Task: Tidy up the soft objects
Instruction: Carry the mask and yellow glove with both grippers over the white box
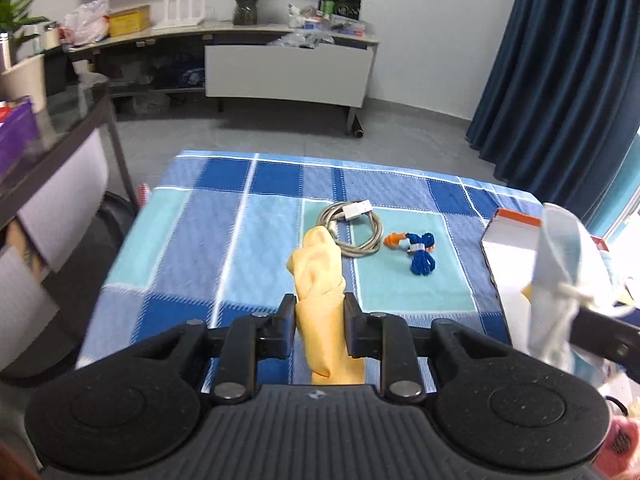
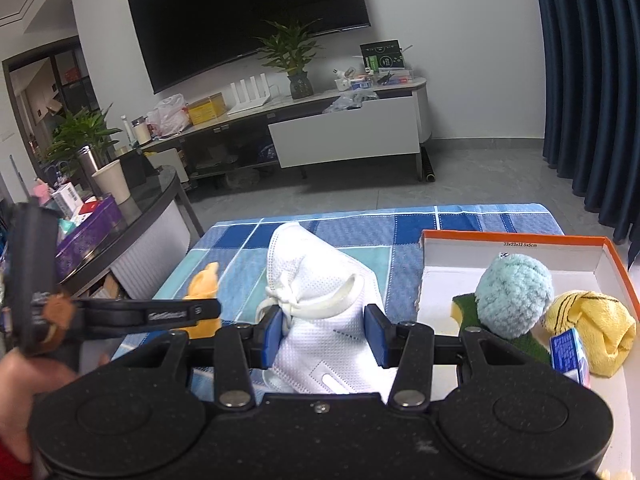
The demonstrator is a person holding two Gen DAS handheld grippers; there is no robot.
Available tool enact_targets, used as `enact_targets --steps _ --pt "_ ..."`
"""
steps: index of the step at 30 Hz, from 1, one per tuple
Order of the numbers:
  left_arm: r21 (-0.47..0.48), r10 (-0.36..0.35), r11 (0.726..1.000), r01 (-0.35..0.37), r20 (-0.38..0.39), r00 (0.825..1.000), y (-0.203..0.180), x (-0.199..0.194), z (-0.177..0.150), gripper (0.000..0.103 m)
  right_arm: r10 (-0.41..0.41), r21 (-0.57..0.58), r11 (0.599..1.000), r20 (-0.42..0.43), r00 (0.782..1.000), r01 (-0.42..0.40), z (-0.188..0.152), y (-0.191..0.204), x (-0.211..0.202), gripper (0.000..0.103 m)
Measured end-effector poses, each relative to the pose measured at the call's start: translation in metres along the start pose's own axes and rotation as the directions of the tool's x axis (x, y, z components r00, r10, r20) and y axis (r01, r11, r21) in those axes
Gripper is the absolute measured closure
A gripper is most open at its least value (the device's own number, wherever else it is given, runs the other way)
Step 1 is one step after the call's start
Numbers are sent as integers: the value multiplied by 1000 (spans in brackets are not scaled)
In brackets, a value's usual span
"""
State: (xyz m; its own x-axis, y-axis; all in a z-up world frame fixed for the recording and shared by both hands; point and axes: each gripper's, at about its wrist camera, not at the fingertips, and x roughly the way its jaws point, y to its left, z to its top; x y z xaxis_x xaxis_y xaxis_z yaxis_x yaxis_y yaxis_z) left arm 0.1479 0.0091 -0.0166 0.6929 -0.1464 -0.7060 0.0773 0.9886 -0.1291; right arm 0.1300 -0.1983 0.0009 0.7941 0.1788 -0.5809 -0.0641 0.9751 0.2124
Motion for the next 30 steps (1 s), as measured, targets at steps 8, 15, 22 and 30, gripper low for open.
enact_targets --steps 8,15,22,30 --pt "-22 18 1000 -18 19 1000 -2 -45 -22 78 8 -24 1000 -5 1000 -8 -11 12 -18 49" --pt "-22 28 999 -27 28 999 -1 -68 -38 78 15 -47 999 6 1000 -14 -17 21 -35 49" --pt "-31 31 999 -29 49 998 0 -83 -47 78 21 -68 997 20 1000 -20 -23 31 -48 49" --pt "-33 11 999 -9 70 997 -1 -93 -56 78 15 -80 997 41 999 -12 -27 34 -63 49"
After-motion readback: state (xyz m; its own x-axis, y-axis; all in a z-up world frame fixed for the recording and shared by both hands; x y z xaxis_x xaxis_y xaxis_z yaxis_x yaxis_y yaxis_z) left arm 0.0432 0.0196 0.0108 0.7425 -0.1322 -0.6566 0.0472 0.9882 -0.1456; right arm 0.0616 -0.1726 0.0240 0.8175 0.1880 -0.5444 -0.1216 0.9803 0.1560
